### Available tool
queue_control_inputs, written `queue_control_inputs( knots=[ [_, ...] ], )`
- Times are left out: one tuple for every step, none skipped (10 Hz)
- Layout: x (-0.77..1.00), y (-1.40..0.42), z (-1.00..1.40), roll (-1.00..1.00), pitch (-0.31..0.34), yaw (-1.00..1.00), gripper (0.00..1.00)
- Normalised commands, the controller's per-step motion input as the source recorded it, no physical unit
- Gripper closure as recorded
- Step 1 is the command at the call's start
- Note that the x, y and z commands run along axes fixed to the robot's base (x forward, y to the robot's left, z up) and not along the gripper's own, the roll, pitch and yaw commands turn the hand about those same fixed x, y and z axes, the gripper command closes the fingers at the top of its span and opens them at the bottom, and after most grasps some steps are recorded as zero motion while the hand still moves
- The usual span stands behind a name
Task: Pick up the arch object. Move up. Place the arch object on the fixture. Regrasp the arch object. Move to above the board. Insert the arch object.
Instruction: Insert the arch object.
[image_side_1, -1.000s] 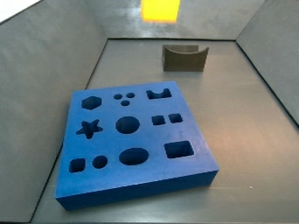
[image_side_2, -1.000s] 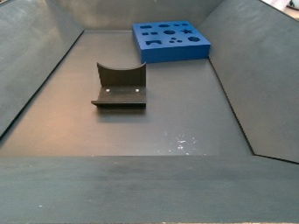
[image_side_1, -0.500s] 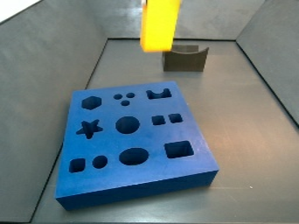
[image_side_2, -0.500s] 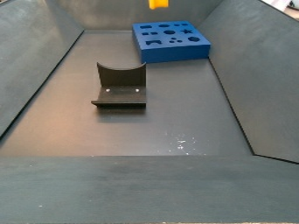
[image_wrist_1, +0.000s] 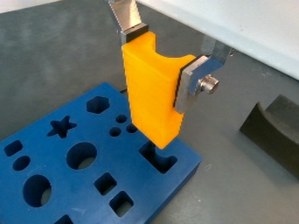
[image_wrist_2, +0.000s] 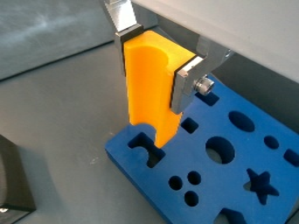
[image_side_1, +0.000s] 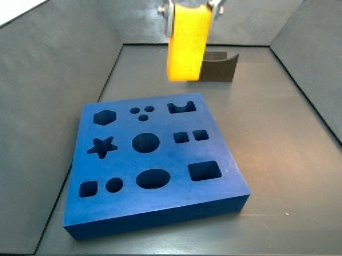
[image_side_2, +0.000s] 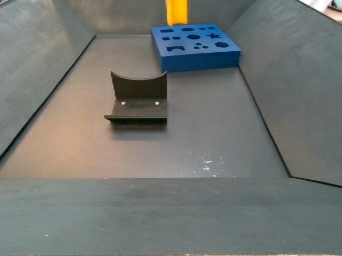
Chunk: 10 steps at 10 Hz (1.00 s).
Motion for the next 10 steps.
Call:
queue_control_inputs(
  knots=[
    [0.0, 0.0, -0.19, -0.03, -0.039, 0.0, 1.0],
    [0.0, 0.0, -0.52, 0.0, -0.047, 0.0, 1.0],
    [0.0, 0.0, -0.54, 0.0, -0.074, 0.0, 1.0],
    [0.0, 0.0, -0.11, -0.05, -0.036, 0.0, 1.0],
    [0.0, 0.0, -0.11, 0.0, 0.0, 0.0, 1.0],
    [0.06, 0.07, -0.31, 0.0, 0.0, 0.0, 1.0],
    [0.11, 0.11, -0.26, -0.04, -0.029, 0.0, 1.0],
    [0.08, 0.07, -0.15, -0.08, -0.019, 0.0, 1.0],
    [0.02, 0.03, 0.0, -0.1, 0.0, 0.0, 1.0],
    [0.0, 0.0, -0.03, 0.0, 0.0, 0.0, 1.0]
  ],
)
